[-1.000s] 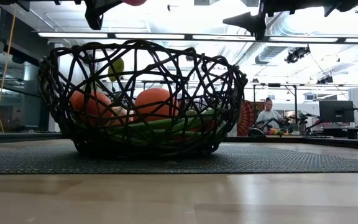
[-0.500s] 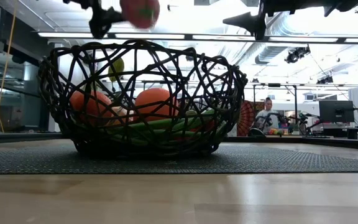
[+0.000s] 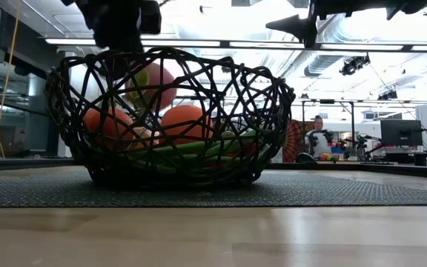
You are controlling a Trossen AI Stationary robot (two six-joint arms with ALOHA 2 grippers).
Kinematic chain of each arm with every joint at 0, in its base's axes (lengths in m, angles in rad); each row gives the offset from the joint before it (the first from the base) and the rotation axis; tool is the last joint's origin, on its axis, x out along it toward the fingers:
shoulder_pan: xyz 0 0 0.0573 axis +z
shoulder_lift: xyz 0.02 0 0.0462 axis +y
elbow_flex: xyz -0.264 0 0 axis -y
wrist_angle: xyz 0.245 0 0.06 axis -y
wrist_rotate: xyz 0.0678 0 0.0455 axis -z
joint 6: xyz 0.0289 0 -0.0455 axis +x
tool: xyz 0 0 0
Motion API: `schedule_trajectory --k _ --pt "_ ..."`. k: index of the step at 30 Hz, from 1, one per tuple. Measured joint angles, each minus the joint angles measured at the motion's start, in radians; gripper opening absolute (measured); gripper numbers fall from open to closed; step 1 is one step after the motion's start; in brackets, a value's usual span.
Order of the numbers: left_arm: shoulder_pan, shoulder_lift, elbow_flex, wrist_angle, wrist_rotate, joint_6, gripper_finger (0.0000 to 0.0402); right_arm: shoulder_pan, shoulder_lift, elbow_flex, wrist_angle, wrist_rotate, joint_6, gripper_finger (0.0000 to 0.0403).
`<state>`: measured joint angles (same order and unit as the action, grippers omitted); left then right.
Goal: Build produce basket
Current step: Put the pink peach into the black mesh basket
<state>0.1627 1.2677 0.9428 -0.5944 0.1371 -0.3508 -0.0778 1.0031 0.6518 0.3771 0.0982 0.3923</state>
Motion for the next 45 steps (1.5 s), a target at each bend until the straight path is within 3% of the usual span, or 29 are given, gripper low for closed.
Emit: schedule_trajectory --k 10,24,28,32,35,41,45 --pt "-0.023 0.066 0.0 -0.111 -0.053 0.092 0.0257 0.0 0.0 0.0 -0.005 0.0 0.0 0.0389" --pt "-0.022 0.07 0.0 -0.086 -0.084 0.108 0.0257 0.0 0.0 0.0 -0.031 0.0 0.0 0.0389" --pt "-0.019 0.07 0.0 -0.086 -0.045 0.132 0.0262 0.0 0.0 0.0 -0.031 0.0 0.0 0.0389" --pt "-0.019 0.07 0.0 -0.086 0.067 0.205 0.0277 0.0 0.0 0.0 -0.031 0.0 0.0 0.0389" --pt "-0.019 0.07 0.0 -0.085 0.028 0.205 0.0284 0.0 0.0 0.0 -0.031 0.0 0.0 0.0389" --pt "-0.019 0.07 0.0 -0.085 -0.162 0.171 0.0286 0.0 0.0 0.0 -0.031 0.0 0.0 0.0389" --pt "-0.019 0.07 0.0 -0.084 -0.184 0.184 0.0286 0.0 0.0 0.0 -0.031 0.0 0.0 0.0389"
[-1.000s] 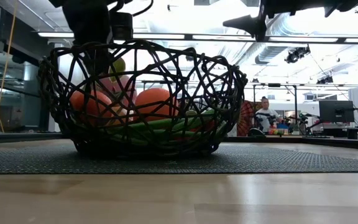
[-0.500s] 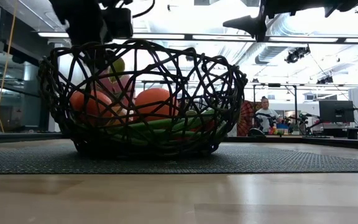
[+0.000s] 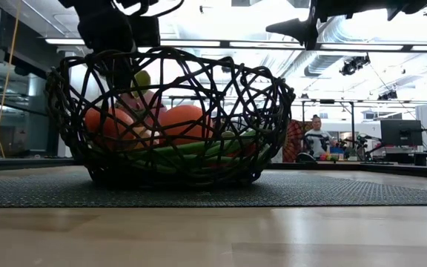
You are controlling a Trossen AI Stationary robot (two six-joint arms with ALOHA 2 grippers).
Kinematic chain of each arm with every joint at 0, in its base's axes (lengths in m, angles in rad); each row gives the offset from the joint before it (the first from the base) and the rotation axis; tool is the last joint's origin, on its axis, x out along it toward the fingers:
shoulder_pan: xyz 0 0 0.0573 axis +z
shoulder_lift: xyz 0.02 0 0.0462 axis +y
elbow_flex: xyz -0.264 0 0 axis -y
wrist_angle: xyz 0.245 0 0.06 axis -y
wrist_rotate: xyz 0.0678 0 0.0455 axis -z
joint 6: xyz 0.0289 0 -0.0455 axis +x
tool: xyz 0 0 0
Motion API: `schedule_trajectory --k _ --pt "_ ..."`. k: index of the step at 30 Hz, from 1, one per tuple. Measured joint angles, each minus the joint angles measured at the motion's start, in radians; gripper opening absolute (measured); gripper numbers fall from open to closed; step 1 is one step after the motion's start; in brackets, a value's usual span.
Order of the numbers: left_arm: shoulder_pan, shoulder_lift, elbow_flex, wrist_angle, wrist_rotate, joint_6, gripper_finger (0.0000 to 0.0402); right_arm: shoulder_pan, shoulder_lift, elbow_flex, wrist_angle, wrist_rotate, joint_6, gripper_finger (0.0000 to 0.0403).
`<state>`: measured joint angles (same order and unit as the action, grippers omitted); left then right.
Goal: Build produce basket
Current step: Put the pink peach into the black mesh basket
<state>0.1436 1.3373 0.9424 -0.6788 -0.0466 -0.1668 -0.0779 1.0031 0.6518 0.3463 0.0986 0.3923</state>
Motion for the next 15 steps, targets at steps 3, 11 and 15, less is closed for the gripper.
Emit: schedule_trajectory --k 3,11,15 --pt "0.0 0.0 0.0 0.0 0.02 0.012 0.0286 0.0 0.0 0.0 0.0 0.0 0.0 0.0389" --pt "0.0 0.0 0.0 -0.001 0.02 -0.047 0.0292 0.0 0.0 0.0 0.0 0.0 0.0 0.0389" --pt "0.0 0.0 0.0 -0.003 0.021 -0.052 0.0311 0.0 0.0 0.0 0.0 0.0 0.0 0.0389"
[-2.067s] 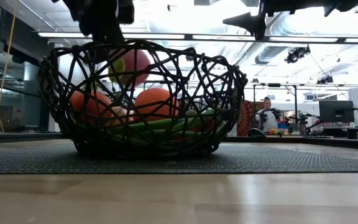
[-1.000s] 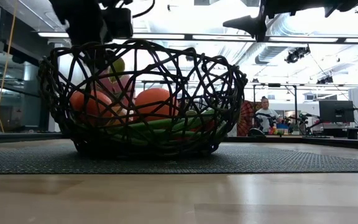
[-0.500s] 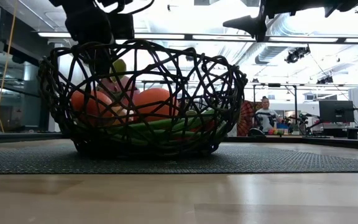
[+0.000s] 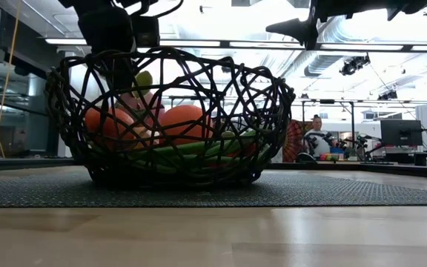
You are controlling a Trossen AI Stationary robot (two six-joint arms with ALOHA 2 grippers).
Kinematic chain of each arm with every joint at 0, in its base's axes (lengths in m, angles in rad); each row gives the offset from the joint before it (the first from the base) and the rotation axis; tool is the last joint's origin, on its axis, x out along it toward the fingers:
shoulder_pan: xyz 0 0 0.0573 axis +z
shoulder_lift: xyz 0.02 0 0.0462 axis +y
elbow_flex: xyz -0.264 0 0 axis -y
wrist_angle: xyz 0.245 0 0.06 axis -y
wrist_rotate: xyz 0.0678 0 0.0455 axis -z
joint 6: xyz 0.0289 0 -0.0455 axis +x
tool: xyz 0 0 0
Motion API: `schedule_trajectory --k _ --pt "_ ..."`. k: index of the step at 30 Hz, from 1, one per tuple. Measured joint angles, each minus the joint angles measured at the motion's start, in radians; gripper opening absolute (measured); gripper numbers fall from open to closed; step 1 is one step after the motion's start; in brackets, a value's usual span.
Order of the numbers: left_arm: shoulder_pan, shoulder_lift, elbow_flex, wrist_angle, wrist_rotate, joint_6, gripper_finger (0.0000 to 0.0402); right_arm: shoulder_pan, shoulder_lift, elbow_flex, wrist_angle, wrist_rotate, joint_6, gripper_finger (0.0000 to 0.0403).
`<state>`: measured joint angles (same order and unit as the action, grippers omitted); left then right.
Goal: Build produce basket
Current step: Put the pink peach into the black mesh basket, then return to Home Position
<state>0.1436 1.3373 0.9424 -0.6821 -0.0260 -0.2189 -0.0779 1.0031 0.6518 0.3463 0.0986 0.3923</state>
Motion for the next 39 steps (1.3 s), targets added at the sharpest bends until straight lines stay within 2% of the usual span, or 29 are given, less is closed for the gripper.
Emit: schedule_trajectory --k 9,13,16,28,36,39 --pt "0.001 0.0 0.0 -0.001 0.005 -0.048 0.0378 0.0 0.0 0.0 0.0 0.0 0.0 0.0389" --pt "0.012 0.0 0.047 -0.027 0.133 -0.011 0.0397 0.0 0.0 0.0 0.0 0.0 0.0 0.0389" --pt "0.031 0.0 0.122 -0.065 0.216 0.016 0.0398 0.0 0.0 0.0 0.0 0.0 0.0 0.0389" --pt "0.137 -0.038 0.519 -0.172 0.217 0.2 0.0397 0.0 0.0 0.0 0.001 0.004 0.003 0.0389" --pt "0.157 -0.167 0.55 -0.169 0.215 0.211 0.0397 0.0 0.0 0.0 0.001 0.004 0.012 0.0389" --pt "0.15 -0.217 0.508 -0.086 0.218 0.178 0.0397 0.0 0.0 0.0 0.002 0.004 -0.028 0.0389"
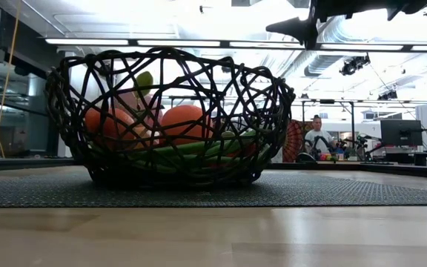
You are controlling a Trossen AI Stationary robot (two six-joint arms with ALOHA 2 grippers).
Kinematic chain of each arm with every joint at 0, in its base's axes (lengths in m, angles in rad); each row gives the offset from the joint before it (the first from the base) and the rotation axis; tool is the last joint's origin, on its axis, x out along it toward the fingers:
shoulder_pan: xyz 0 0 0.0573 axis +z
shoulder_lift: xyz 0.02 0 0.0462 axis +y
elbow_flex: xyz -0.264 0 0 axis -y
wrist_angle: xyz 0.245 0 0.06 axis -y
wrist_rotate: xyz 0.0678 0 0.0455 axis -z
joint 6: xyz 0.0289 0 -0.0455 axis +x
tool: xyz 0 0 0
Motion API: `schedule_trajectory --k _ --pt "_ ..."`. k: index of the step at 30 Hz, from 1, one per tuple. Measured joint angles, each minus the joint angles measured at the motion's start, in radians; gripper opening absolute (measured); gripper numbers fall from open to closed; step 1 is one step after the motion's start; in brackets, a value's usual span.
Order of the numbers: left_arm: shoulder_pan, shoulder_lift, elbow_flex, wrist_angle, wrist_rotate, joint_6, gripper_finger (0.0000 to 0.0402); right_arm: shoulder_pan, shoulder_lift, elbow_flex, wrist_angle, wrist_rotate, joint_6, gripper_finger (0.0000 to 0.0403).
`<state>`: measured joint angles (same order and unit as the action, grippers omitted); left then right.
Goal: Build produce basket
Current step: Return to Home Position
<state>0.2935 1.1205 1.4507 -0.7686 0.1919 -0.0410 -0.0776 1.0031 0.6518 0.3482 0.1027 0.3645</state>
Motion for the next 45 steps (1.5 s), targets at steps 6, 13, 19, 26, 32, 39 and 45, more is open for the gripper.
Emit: schedule_trajectory --k 6,13,19,26,32,39,45 --pt "-0.034 -0.127 -0.271 0.368 0.002 -0.057 0.0397 0.0 0.0 0.0 0.011 0.0 -0.029 0.0389" --pt "-0.032 -0.228 -0.586 0.875 -0.098 -0.188 0.0397 0.0 0.0 0.0 0.011 0.0 -0.033 0.0389" --pt "-0.033 -0.232 -0.623 0.87 -0.107 -0.193 0.0397 0.0 0.0 0.0 0.011 0.0 -0.083 0.0389" --pt "-0.032 -0.2 -0.623 0.856 -0.083 -0.262 0.0397 0.0 0.0 0.0 0.022 -0.007 -0.084 0.0389" --pt "-0.033 -0.2 -0.623 0.757 -0.054 -0.264 0.0397 0.0 0.0 0.008 0.037 -0.071 -0.059 0.0389" --pt "-0.041 -0.2 -0.623 0.697 -0.054 -0.22 0.0394 0.0 0.0 0.028 0.038 -0.106 -0.102 0.0389" --pt "-0.06 -0.201 -0.623 0.697 -0.046 -0.268 0.0337 0.0 0.0 0.028 0.037 -0.106 -0.104 0.0389"
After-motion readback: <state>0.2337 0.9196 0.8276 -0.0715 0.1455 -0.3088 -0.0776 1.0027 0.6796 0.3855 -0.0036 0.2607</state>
